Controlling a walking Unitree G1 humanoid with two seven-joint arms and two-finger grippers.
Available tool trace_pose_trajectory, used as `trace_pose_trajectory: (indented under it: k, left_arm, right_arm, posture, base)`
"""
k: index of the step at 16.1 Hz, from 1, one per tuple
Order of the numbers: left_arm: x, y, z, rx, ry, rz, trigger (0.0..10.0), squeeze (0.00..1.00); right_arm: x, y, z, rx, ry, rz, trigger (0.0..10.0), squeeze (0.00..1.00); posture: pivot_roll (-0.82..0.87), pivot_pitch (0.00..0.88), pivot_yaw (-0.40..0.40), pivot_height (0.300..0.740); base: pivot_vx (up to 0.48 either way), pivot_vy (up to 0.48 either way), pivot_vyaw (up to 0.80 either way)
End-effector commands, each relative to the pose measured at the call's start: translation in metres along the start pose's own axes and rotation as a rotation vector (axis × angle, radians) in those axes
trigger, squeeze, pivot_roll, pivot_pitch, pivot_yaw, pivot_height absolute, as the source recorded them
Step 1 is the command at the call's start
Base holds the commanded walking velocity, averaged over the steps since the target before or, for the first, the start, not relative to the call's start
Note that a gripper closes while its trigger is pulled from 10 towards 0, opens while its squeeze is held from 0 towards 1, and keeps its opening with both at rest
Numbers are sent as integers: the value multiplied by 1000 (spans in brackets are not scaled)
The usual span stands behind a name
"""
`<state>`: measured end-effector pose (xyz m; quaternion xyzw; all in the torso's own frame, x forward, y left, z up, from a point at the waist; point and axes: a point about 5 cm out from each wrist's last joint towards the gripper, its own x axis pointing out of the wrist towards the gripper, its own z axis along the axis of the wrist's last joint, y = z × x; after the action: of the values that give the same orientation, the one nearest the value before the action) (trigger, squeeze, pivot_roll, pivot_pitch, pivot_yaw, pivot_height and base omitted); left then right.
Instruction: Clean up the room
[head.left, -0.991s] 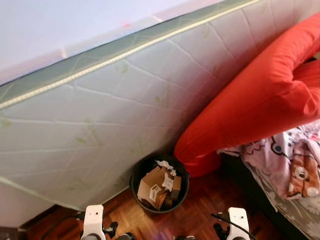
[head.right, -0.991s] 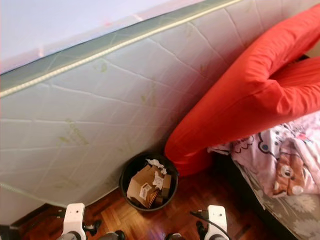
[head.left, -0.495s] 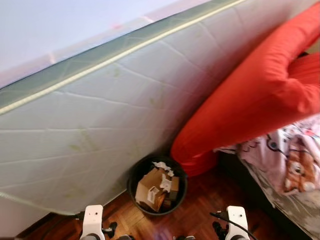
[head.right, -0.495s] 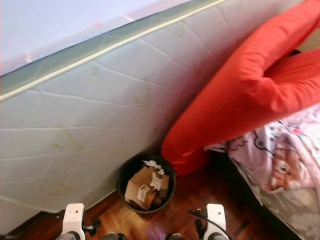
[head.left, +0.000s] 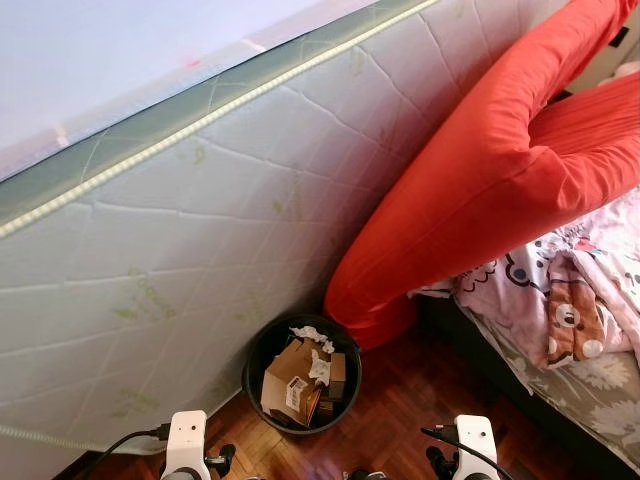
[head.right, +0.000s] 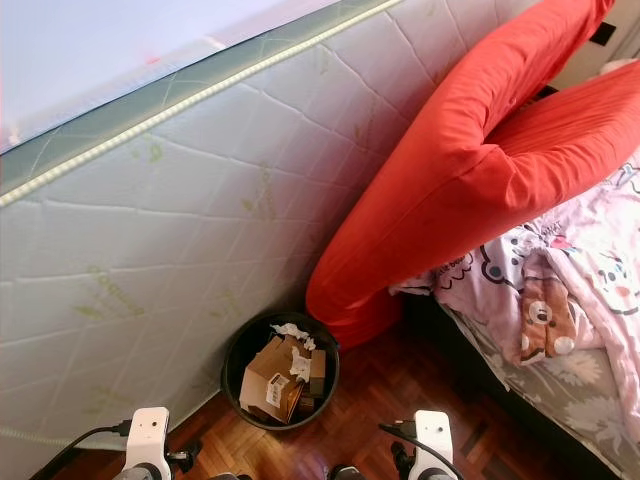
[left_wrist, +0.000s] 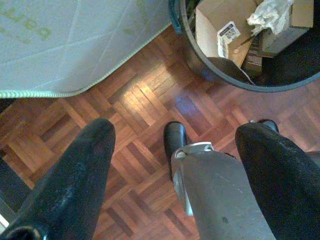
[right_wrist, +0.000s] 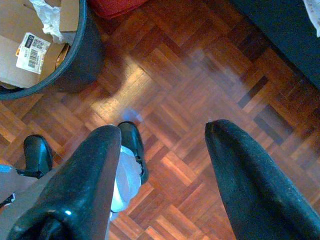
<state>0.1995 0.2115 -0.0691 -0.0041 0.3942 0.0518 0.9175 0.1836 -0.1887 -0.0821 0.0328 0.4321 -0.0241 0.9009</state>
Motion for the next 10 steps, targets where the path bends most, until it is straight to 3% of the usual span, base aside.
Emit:
trace_pose_trajectory:
  k: [1, 2, 8, 10]
  left_arm:
    - [-3, 2, -11, 9, 37, 4, 10000, 0]
    - [-3, 2, -11, 4, 36, 5, 10000, 0]
    - [-3, 2, -11, -18, 33, 12, 10000, 0]
    - [-3, 2, -11, -21, 31, 13, 10000, 0]
  right_arm:
    - [-2, -1, -10, 2, 37, -2, 10000, 0]
    - [-2, -1, -10, 2, 38, -2, 10000, 0]
    - [-2, -1, -9, 0, 38, -1, 10000, 0]
    - [-2, -1, -9, -1, 35, -1, 10000, 0]
  posture:
    - [9, 198, -6, 740]
    - [10, 198, -7, 740]
    - [11, 203, -8, 740]
    - [12, 203, -8, 740]
  base:
    - [0, -480, -725]
    - [0, -480, -725]
    - [0, 0, -722]
    - [0, 0, -216]
